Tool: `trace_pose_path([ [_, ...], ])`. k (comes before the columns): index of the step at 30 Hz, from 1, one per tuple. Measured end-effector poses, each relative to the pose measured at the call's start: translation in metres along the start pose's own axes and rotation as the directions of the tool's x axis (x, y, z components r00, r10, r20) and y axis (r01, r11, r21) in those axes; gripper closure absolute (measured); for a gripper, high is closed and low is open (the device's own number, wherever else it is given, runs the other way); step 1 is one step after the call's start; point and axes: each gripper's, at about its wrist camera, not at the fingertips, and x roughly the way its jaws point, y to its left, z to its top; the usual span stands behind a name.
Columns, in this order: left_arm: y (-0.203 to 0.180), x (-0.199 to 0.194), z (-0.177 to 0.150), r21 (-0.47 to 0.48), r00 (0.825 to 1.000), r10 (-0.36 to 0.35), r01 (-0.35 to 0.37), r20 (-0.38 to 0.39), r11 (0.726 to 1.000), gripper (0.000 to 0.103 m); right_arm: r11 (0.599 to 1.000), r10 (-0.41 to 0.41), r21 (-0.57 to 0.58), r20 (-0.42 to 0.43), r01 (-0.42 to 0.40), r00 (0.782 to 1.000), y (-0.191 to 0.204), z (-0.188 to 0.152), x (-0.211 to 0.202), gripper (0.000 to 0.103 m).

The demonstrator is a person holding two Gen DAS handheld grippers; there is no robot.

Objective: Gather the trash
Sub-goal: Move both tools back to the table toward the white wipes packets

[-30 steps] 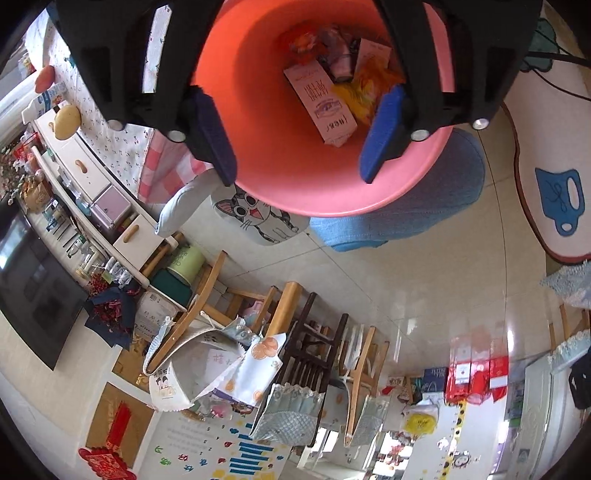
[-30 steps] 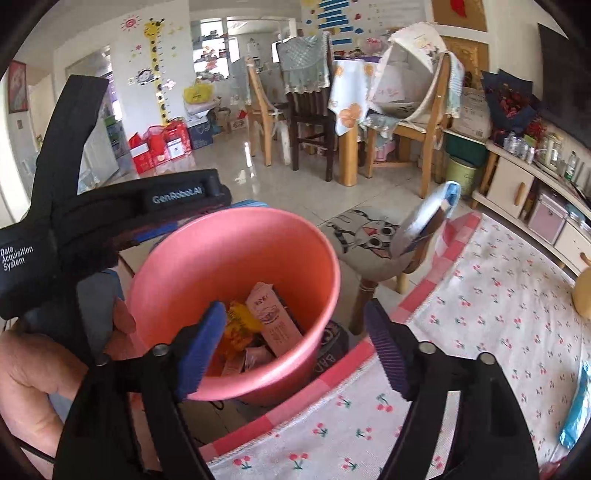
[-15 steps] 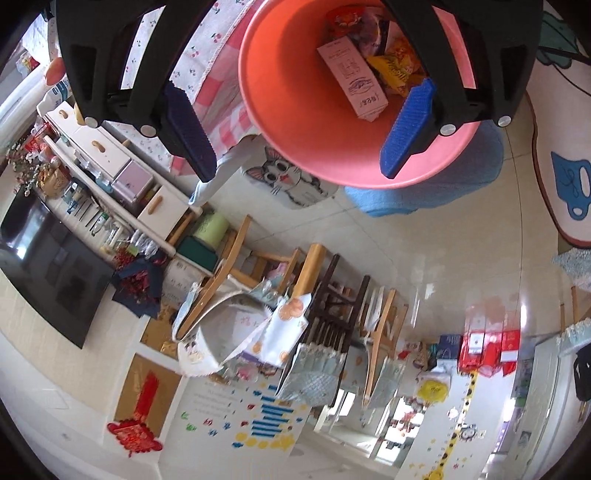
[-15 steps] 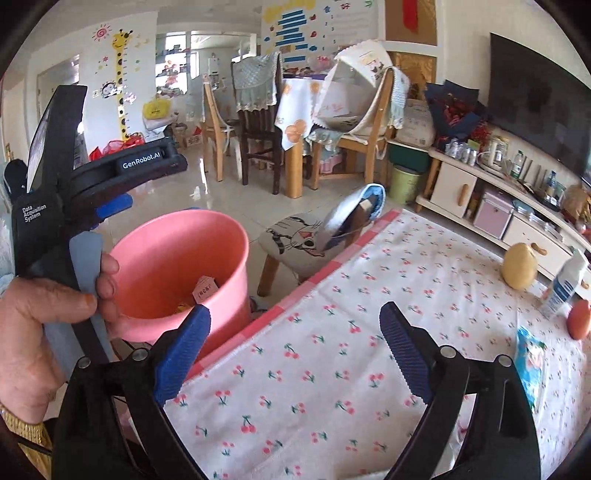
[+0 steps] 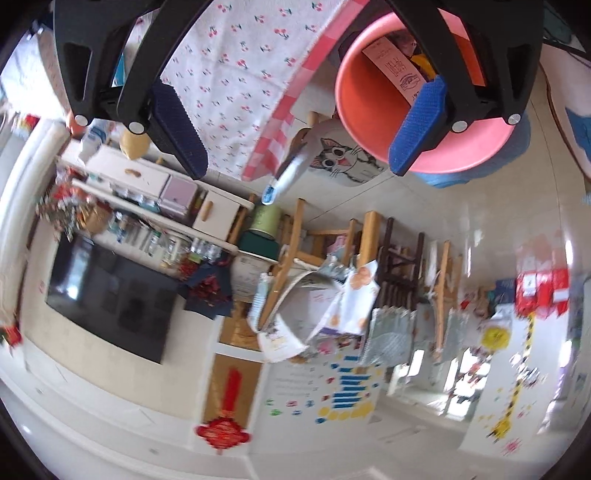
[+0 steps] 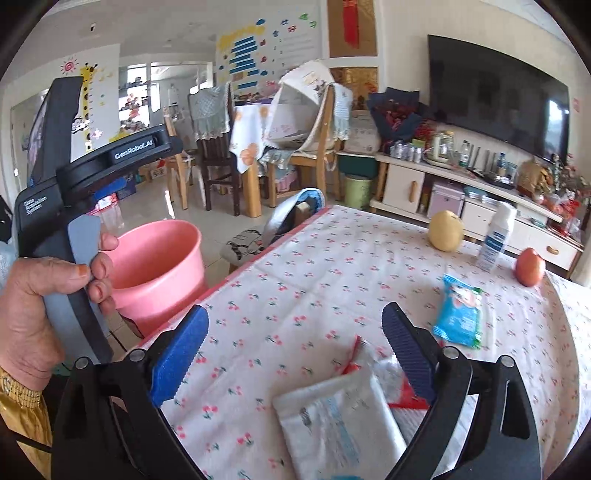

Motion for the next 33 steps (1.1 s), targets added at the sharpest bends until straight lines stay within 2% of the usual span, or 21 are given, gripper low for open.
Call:
trace_pose_path([
  [4,-0.025,-0.023,-0.013,0.103,0.999,-0.038,0.036,0.008,0.994,0.004,0.999,-0.047,0.016,0.038,0.047,0.998,-0.019,-0.010,-0.024,0.007],
  [11,-0.056,-0.062,-0.045,0.239,0.996,-0.070,0.082,-0.055,0.968,0.004,0.993,-0.104,0.060,0.070,0.100,0.992,-0.050,-0.033,-0.055,0.005],
  [16,-0.071,-0.079,-0.062,0.284,0.987,-0.081,0.117,-0.137,0.952,0.004,0.986,-0.125,0.116,0.070,0.116,0.990,-0.077,-0.045,-0.070,0.005],
  [21,-0.089,-0.094,-0.086,0.320,0.977,-0.086,0.146,-0.194,0.936,0.004,0.975,-0.122,0.192,0.032,0.113,0.992,-0.107,-0.057,-0.073,0.005],
  [25,-0.110,-0.101,-0.100,0.383,0.975,-0.075,0.152,-0.208,0.911,0.004,0.963,-0.128,0.242,0.020,0.119,0.992,-0.128,-0.061,-0.075,0.005],
  [29,-0.124,-0.099,-0.114,0.405,0.962,-0.055,0.164,-0.268,0.900,0.004,0.951,-0.152,0.272,0.011,0.143,0.988,-0.146,-0.065,-0.075,0.005],
  [33,-0.134,-0.092,-0.126,0.388,0.940,-0.049,0.186,-0.338,0.902,0.004,0.939,-0.154,0.309,-0.005,0.148,0.988,-0.162,-0.070,-0.073,0.005],
])
